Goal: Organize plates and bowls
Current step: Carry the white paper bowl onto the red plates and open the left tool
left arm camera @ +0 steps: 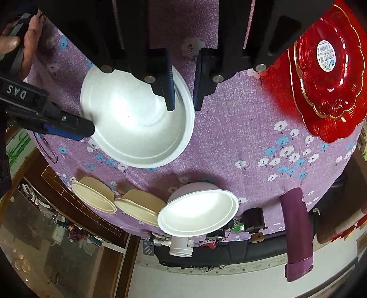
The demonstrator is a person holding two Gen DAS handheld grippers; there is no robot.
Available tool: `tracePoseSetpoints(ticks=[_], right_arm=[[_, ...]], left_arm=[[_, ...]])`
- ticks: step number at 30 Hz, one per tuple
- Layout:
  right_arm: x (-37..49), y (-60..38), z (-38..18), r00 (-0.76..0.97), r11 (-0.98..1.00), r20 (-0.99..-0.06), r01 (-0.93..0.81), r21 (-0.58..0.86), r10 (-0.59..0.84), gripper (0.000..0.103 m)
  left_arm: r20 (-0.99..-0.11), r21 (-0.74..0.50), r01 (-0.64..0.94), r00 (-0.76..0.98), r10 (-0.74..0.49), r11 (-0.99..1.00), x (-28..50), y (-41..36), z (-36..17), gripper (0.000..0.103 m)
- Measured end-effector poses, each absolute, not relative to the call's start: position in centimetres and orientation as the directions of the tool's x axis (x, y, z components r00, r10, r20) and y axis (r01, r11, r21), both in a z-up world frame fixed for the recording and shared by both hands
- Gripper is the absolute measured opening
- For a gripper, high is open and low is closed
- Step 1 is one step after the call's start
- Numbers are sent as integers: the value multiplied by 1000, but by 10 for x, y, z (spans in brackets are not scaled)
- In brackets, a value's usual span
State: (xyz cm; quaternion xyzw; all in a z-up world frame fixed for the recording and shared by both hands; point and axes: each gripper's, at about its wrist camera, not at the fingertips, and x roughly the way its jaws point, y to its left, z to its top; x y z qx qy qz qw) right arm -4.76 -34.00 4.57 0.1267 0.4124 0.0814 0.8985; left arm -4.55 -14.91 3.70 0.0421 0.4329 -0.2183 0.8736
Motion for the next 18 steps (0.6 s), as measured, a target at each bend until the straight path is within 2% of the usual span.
tracePoseSetpoints(ticks=[3, 4, 5, 6, 18], right_arm=[[-50, -334, 41, 642, 953, -719, -68, 295, 268, 44], [-49, -330, 40, 637, 960, -729, -67, 271, 250, 38], [-49, -326, 37, 627, 963, -739, -73, 260, 247, 19], [-48, -325, 35, 621, 965, -747, -65, 253, 238, 17], [-46, -315, 65, 643, 950, -710, -97, 295, 286, 15]], left_arm=[[-774, -114, 417, 532, -343, 902, -45, -150, 36, 15], [-774, -109, 416, 534, -340, 903, -46, -150, 36, 15], [-773, -112, 420, 532, -344, 901, -46, -150, 36, 15], [-773, -113, 421, 532, -346, 900, -46, -150, 36, 15], [-723, -96, 388, 606, -332, 917, -62, -120, 68, 16]])
